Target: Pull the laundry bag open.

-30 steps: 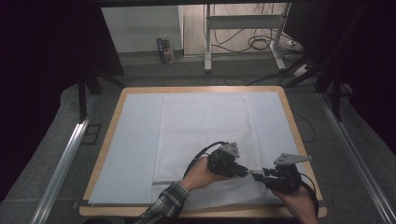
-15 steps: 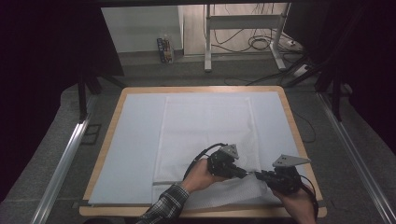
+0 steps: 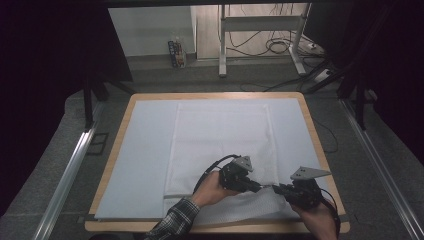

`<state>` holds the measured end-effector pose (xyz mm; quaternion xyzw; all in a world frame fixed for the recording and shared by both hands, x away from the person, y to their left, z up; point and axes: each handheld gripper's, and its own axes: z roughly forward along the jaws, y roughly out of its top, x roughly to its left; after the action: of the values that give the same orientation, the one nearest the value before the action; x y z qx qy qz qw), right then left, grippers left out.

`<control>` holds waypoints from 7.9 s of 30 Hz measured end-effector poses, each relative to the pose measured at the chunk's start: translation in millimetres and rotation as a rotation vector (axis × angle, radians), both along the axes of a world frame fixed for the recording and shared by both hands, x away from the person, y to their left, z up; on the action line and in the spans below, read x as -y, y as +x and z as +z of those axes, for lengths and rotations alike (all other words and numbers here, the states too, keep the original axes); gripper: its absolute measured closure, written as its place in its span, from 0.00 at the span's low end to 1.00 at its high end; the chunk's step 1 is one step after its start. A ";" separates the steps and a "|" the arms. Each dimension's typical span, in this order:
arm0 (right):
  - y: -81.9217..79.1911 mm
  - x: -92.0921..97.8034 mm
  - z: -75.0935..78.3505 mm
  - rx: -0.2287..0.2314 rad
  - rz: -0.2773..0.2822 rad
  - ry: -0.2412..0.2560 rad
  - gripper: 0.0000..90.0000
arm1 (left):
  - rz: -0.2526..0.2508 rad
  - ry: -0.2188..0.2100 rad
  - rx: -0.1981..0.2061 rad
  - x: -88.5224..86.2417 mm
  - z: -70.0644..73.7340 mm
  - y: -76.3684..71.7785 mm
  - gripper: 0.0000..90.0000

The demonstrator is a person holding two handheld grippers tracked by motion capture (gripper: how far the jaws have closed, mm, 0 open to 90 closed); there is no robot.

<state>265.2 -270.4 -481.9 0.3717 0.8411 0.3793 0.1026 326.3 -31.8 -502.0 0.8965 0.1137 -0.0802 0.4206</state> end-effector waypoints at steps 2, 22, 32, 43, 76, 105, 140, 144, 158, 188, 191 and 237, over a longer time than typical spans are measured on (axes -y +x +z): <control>-0.4 -0.2 -0.3 -0.001 0.000 0.000 0.95 | -0.001 0.003 0.002 -0.1 -0.3 -0.3 0.97; -2.3 8.2 -3.3 -0.021 -0.031 -0.003 0.95 | 0.035 0.040 -0.025 -25.6 -9.1 -2.7 0.97; -3.0 9.1 -4.4 -0.024 -0.025 0.005 0.95 | 0.049 0.054 -0.020 -37.3 -8.5 -7.2 0.97; -2.7 14.4 -5.6 -0.021 -0.047 -0.007 0.95 | 0.089 0.067 -0.029 -60.3 -11.9 -8.6 0.97; -2.8 12.2 -7.9 -0.017 -0.040 -0.032 0.95 | 0.164 0.052 -0.050 -107.0 -16.7 -24.5 0.97; -1.7 16.4 -11.2 -0.029 -0.059 -0.041 0.95 | 0.227 0.049 -0.067 -147.0 -15.7 -34.8 0.97; -2.9 15.9 -11.5 -0.032 -0.056 -0.051 0.94 | 0.297 0.070 -0.067 -193.3 -17.5 -54.9 0.97; -2.7 17.1 -11.4 -0.034 -0.058 -0.049 0.94 | 0.317 0.074 -0.069 -201.3 -18.5 -56.6 0.97; -2.3 18.1 -11.7 -0.034 -0.062 -0.050 0.94 | 0.359 0.070 -0.062 -222.2 -17.0 -62.1 0.97; -1.2 18.9 -12.4 -0.042 -0.060 -0.052 0.94 | 0.403 0.061 -0.070 -246.4 -16.5 -70.2 0.97; -1.1 18.2 -12.6 -0.044 -0.057 -0.050 0.95 | 0.408 0.068 -0.070 -248.4 -16.2 -71.5 0.97; -8.8 12.5 -20.5 -0.109 -0.017 -0.101 0.89 | 0.467 0.169 -0.115 -262.1 -29.8 -78.7 0.95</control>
<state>256.4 -282.9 -502.4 0.3932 0.8604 0.3147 0.0783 247.6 230.3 -531.8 0.8719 0.3477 -0.0217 0.3441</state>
